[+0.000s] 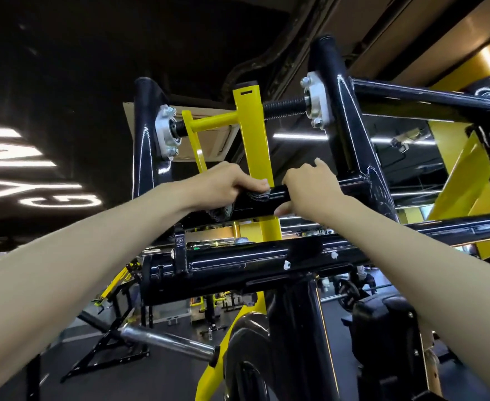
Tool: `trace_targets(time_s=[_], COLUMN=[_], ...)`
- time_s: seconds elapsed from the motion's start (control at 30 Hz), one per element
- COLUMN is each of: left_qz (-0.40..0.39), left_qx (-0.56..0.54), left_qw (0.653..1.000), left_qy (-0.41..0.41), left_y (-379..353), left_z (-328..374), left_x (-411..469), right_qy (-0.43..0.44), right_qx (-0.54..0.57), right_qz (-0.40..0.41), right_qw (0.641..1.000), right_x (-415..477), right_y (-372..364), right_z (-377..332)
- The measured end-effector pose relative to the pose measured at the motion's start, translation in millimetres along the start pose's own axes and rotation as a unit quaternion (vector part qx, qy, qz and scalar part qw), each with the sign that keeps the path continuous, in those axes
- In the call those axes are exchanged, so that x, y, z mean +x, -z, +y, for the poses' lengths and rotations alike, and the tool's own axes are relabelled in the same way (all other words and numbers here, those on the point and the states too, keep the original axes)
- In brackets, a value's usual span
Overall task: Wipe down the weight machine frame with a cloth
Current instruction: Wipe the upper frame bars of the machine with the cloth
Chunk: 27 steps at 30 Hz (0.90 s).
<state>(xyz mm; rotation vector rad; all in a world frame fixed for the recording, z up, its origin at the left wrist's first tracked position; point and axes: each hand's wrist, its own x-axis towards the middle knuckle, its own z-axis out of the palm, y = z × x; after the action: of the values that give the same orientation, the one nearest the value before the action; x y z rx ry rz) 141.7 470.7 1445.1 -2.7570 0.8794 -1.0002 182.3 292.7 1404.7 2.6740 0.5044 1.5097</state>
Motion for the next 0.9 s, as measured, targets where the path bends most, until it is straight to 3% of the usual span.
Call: trace_targets(time_s=[0.2,0.43,0.57,0.63,0.73,0.83,0.9], left_qz=[-0.012,0.012,-0.012,0.016,0.043,0.028,0.016], left_qx=[0.021,-0.009,-0.019,-0.019,0.001,0.025,0.081], left_qw=[0.999,1.000,0.999,0.997,0.999,0.999,0.996], left_qy=[-0.026,-0.007,0.047,0.067,0.027,-0.032,-0.043], left_y=[3.1,-5.0,8.1,15.8,6.3,-0.1,10.4], left_z=[-33.5,-5.4,-56.1,-77.9,-74.4,-68.9,-92.1], left_x=[-40.9,1.4,-56.0,-89.1,-86.3,-81.8,-92.5], right_qy=[0.008,0.001,0.003,0.038,0.109,0.118,0.124], right_qx=[0.008,-0.007,-0.006,-0.058,-0.101,-0.035,-0.023], right_qz=[0.003,-0.031,-0.095,-0.056,0.028,-0.080,-0.081], right_qw=[1.000,0.999,0.995,0.996,0.988,0.989,0.989], right_x=[0.8,0.7,10.8,15.5,18.7,23.4,28.4], right_y=[-0.6,11.1,25.9,24.3,18.1,9.5,3.4], right_z=[0.0,0.2,-9.3,-19.5,-39.6,-65.5,-70.5])
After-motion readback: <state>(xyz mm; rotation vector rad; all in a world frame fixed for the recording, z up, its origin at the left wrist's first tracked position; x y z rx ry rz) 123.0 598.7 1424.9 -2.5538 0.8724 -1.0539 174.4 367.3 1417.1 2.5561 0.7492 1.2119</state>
